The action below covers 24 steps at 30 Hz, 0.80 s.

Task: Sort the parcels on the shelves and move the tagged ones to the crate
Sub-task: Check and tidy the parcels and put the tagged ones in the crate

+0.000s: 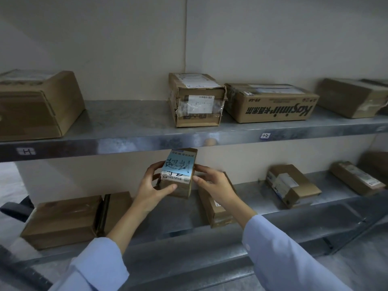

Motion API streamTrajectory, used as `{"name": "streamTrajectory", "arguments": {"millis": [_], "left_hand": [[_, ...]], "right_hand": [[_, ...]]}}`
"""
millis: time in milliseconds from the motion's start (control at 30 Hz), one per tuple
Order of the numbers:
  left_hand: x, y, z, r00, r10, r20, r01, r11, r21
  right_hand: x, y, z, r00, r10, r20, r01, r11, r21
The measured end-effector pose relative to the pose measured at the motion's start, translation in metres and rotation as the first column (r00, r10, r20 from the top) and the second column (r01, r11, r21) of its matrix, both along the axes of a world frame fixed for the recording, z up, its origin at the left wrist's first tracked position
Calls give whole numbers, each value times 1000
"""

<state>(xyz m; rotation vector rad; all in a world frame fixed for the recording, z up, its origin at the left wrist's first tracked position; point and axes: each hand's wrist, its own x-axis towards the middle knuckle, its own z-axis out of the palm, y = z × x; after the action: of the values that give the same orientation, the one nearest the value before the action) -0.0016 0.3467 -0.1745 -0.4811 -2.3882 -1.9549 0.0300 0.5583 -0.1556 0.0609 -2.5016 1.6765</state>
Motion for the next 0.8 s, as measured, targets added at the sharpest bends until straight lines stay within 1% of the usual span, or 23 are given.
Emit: {"name": "streamTrajectory", "arguments": {"millis": [100, 167, 267, 400, 567, 733, 800], "left_hand": [[-1, 6, -2, 999, 8, -32, -9, 1000, -27], [0, 12, -2, 997, 21, -68, -24, 999, -40], [-1, 20, -4, 989, 43, -140, -53, 996, -68], [0, 27, -8, 991, 10, -134, -20, 997, -78], [3, 41, -11, 985, -27, -169, 6, 992, -127], [6, 56, -11, 980, -65, -187, 41, 991, -129], [6, 66, -10, 977, -98, -188, 73, 988, -139]], "right_hand": [[6, 1, 0, 998, 52, 45, -48, 996, -74], [10, 1, 0, 995, 72, 70, -66, 994, -85], [12, 1, -1, 995, 41, 88, -42, 999, 9], [17, 3, -6, 998, 12, 57, -18, 995, 99], [25, 10, -13, 997, -65, 30, 63, 996, 61], [32, 22, -16, 988, -151, -28, 152, 984, 88], [36, 29, -16, 980, -194, -47, 196, 978, 67]]}}
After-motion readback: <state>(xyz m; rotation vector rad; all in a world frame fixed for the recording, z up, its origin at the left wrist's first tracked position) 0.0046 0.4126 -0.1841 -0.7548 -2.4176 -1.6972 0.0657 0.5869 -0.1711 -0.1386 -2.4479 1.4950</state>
